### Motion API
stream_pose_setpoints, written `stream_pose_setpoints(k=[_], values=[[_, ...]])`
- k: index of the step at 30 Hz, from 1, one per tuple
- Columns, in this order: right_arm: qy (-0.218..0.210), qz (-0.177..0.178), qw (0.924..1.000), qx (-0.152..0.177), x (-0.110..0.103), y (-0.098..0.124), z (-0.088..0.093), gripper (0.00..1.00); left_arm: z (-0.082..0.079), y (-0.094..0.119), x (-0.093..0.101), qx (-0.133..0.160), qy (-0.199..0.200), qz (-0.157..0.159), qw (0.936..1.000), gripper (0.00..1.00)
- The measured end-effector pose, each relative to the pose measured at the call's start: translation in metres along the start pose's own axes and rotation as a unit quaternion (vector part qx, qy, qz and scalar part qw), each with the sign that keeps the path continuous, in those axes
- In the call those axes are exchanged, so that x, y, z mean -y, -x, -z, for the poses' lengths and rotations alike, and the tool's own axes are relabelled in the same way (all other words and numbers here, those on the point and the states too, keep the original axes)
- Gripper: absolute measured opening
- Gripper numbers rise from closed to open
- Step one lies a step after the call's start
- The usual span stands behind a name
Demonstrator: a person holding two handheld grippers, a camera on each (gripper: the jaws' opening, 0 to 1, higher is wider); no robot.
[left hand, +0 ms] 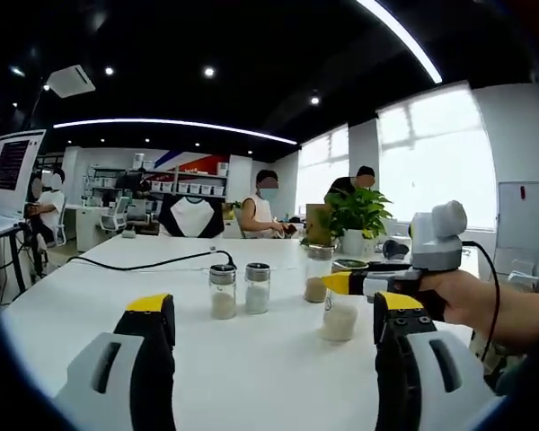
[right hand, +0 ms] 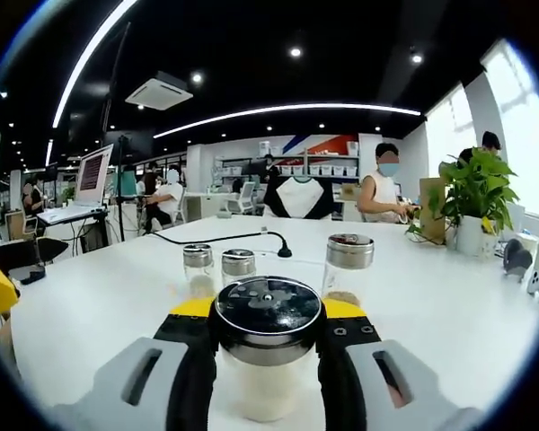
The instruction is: Rotate the seasoning bottle until the label or dispensing opening points toward the visible target arrow and the bottle remains upright within the marked orientation range
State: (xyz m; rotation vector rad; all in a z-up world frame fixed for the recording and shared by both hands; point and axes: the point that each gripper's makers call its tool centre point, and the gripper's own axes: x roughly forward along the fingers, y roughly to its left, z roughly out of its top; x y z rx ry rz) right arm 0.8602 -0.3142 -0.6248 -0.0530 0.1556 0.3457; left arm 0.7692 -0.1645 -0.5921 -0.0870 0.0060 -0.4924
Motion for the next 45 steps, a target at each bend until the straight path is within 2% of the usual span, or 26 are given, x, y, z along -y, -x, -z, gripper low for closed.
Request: stream_pose_setpoints(k=[27,30,33,36,45], values=[[0.007,-0.092,0.9957,-0.005,-0.008,0.002,0.002,0.41,-0.005,0.004,-0.004,0.007,0.011,0.0,0.9999,0.96],[0.007,-0.098,0.9951,-0.005,-0.008,0.002,0.002,0.41,-0.008,0.005,-0.004,0.008,-0.015,-0.007,0.9998,0.96],[0.007,-0.104,0.9946,-0.003,-0.009,0.002,0.002,0.41,-0.011,0.004,-0.002,0.017,0.011,0.003,0.9998,0.96],[0.008,-0.111,0.9937,-0.004,-0.009,0.002,0.002,0.41,-0.011,0.004,-0.002,0.012,-0.006,0.0,0.9999,0.96],[0.01,-0.136,0.9907,-0.005,-0.011,0.002,0.002,0.41,-0.007,0.003,0.0,0.01,0.003,0.004,0.9999,0.96]])
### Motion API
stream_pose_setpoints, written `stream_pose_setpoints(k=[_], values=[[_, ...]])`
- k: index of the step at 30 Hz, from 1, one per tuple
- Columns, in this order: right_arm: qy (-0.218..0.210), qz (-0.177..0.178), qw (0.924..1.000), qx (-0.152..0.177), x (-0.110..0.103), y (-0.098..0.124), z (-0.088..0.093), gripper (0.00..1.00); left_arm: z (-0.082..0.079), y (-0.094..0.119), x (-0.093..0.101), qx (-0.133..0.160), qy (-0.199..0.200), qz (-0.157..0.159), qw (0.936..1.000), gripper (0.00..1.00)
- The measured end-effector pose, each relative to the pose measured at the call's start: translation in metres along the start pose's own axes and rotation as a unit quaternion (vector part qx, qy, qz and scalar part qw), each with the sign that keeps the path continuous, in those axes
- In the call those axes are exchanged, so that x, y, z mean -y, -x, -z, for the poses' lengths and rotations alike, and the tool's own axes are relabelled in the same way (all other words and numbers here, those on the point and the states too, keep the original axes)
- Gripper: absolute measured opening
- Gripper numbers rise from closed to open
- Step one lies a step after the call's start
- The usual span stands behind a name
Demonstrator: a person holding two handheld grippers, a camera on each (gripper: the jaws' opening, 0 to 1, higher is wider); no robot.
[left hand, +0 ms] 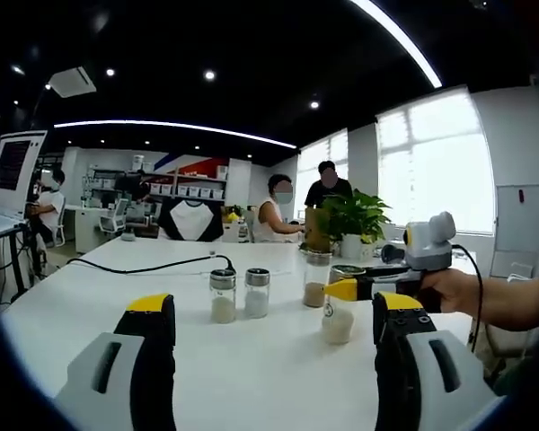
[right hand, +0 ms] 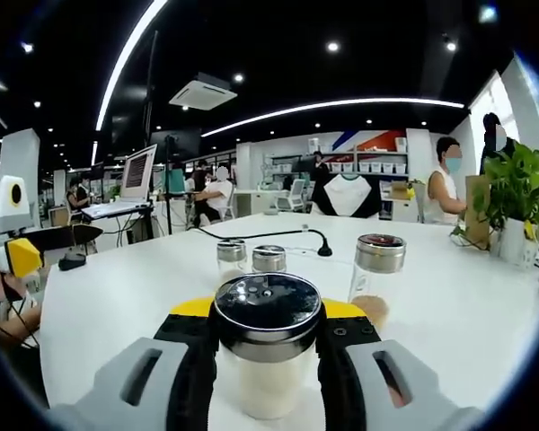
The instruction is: Rotate the seasoning bottle until the label or dispensing opening points toward the visible target arrow and the bottle remains upright within the marked orientation range
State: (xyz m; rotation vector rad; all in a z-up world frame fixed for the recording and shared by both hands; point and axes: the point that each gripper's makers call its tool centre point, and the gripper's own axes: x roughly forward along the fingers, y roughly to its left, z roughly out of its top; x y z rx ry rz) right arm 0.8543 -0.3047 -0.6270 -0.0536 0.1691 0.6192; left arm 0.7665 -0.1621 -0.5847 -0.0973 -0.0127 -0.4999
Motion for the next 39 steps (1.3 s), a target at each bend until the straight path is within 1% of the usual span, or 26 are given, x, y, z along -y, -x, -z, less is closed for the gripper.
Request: stream_pose_setpoints(k=[7,9,17,27,39], values=[[-0.002,-0.019,0.9998,0.003,-0.0008,-0.0003,0.0002,0.41,0.0015,-0.0004,-0.0013,-0.001,0.001,0.002,1.0,0.97],[-0.001,-0.026,0.9996,0.0,-0.0011,-0.0013,0.0001,0.41,0.0013,-0.0006,-0.0025,0.001,0.008,0.002,1.0,0.97],[0.003,-0.059,0.9983,-0.003,-0.0032,-0.0027,0.0005,0.41,0.0036,0.0002,-0.0012,0.0,0.007,0.002,1.0,0.96],[-0.002,-0.081,0.9967,-0.002,-0.0044,-0.0023,0.0013,0.41,0.004,-0.0022,0.0023,-0.001,0.009,0.007,0.9999,0.96],[0.011,-0.109,0.994,-0.003,-0.0064,-0.0017,0.002,0.41,0.0048,-0.0014,-0.0012,-0.001,0.013,0.004,0.9999,0.96]])
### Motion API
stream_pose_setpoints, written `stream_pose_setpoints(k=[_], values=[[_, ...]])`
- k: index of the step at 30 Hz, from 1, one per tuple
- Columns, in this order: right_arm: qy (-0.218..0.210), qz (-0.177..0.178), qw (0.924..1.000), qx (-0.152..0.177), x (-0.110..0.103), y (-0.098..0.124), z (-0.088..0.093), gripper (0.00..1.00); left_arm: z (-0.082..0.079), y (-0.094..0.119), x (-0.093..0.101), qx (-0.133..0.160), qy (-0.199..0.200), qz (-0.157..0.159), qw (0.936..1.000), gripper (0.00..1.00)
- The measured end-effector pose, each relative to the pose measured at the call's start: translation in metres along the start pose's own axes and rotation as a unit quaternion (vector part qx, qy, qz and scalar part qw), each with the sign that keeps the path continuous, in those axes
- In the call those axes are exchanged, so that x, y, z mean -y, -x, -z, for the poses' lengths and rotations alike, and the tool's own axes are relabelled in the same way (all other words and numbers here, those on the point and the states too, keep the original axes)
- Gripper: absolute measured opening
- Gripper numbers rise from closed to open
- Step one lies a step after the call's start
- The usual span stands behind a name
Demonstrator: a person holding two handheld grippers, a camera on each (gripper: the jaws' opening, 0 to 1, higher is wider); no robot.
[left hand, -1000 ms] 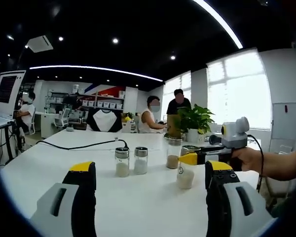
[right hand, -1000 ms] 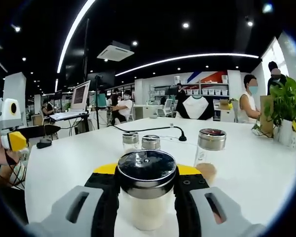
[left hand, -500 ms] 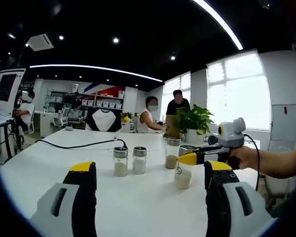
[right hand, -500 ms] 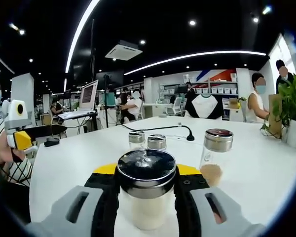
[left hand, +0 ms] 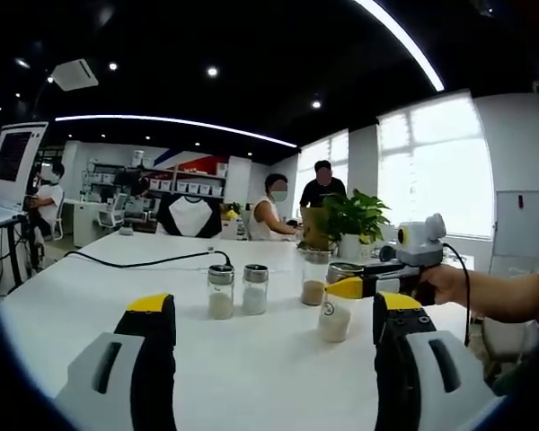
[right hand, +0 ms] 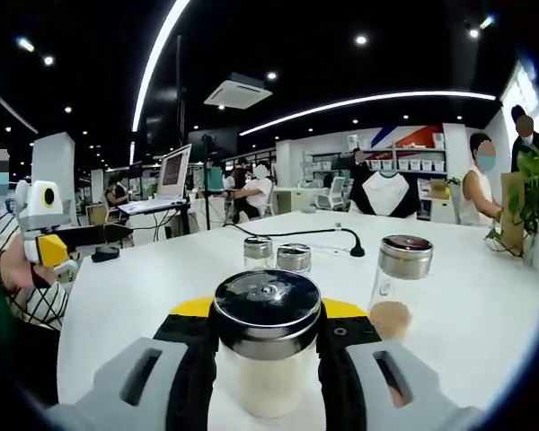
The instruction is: Rotate the seasoning bottle until the label or dispensing opening points toward the visible target arrow and the bottle remains upright within the marked orientation range
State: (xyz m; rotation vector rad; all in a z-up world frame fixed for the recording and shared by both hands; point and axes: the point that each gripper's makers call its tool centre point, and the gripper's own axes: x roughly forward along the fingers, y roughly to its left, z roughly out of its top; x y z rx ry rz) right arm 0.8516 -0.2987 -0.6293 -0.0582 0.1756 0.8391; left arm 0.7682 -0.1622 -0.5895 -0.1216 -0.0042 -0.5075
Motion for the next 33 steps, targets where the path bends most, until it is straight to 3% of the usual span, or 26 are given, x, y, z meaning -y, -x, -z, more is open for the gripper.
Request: stream_pose_setpoints(k=[14,19,33], values=[[0.011,0.005,0.9999,-0.01,0.0,0.0,0.002,0.41,0.002,0.001,-0.002,-0.003,0.004,-0.004,1.0,0.96],[-0.023,0.032,0.9991,-0.018,0.003,0.002,0.006,0.55,0.002,0.001,-0.003,-0.004,0.005,-0.005,1.0,0.96],[-0.06,0.113,0.9916,0.019,0.008,0.014,-0.008,0.66,0.005,0.003,-0.005,-0.006,0.009,-0.008,0.9999,0.96]])
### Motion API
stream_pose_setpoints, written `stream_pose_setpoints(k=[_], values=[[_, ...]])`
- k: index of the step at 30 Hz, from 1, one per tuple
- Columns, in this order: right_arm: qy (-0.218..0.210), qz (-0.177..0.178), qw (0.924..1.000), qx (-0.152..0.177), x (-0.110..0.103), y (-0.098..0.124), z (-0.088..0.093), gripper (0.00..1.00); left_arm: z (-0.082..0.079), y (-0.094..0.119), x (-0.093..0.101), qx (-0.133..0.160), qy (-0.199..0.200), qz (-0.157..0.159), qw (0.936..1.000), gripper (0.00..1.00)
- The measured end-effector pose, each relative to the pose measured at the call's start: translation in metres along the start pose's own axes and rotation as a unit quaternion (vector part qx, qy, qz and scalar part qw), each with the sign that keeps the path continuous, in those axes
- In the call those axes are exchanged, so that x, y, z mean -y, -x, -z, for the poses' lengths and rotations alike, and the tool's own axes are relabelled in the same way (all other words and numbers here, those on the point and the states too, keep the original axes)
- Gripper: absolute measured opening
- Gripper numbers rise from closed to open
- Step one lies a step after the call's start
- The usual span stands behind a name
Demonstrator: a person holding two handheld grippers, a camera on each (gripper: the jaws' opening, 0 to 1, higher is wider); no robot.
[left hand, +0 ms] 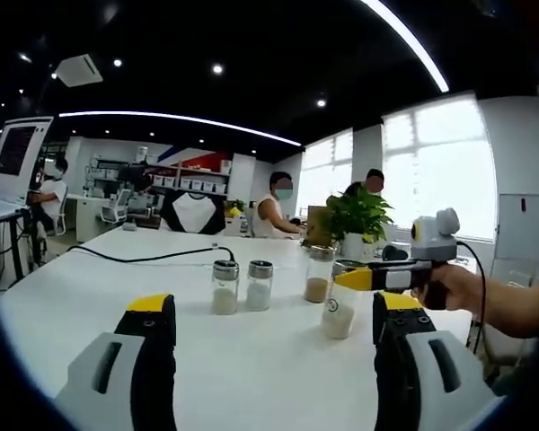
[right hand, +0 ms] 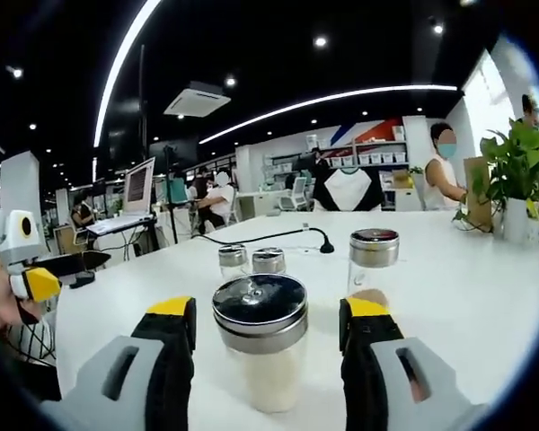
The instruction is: Rotate the seasoning bottle until the label or dispensing opening points toward the visible target arrow and the bottle remains upright within the marked orientation range
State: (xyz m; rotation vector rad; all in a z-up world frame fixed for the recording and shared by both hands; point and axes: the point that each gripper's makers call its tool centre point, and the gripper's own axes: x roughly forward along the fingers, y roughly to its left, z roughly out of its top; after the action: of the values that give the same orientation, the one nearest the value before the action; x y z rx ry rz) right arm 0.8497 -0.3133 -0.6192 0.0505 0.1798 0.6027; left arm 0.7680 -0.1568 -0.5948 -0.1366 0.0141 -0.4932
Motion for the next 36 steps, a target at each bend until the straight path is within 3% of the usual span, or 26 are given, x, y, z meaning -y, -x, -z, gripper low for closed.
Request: stream_pose_setpoints(k=[5,9,15,18,25,36], values=[[0.011,0.038,0.999,0.021,-0.004,0.0,-0.003,0.67,0.001,0.0,0.0,-0.002,0.001,0.001,1.0,0.96],[0.035,0.088,0.995,0.033,-0.002,-0.001,-0.005,0.67,0.001,0.0,0.0,-0.001,0.003,0.0,1.0,0.96],[-0.002,0.13,0.9897,0.059,0.004,-0.002,-0.011,0.68,0.003,0.001,-0.001,-0.003,0.005,0.0,1.0,0.96],[0.016,0.159,0.9856,0.054,0.01,-0.002,-0.011,0.67,0.002,0.001,-0.003,-0.001,0.006,-0.003,1.0,0.96],[0.009,0.167,0.9851,0.038,0.009,-0.012,-0.004,0.6,0.003,0.001,0.0,-0.004,0.003,0.005,1.0,0.96],[0.01,0.185,0.9819,0.041,0.016,-0.013,-0.007,0.55,0.002,0.003,-0.007,-0.001,0.003,-0.002,1.0,0.96]])
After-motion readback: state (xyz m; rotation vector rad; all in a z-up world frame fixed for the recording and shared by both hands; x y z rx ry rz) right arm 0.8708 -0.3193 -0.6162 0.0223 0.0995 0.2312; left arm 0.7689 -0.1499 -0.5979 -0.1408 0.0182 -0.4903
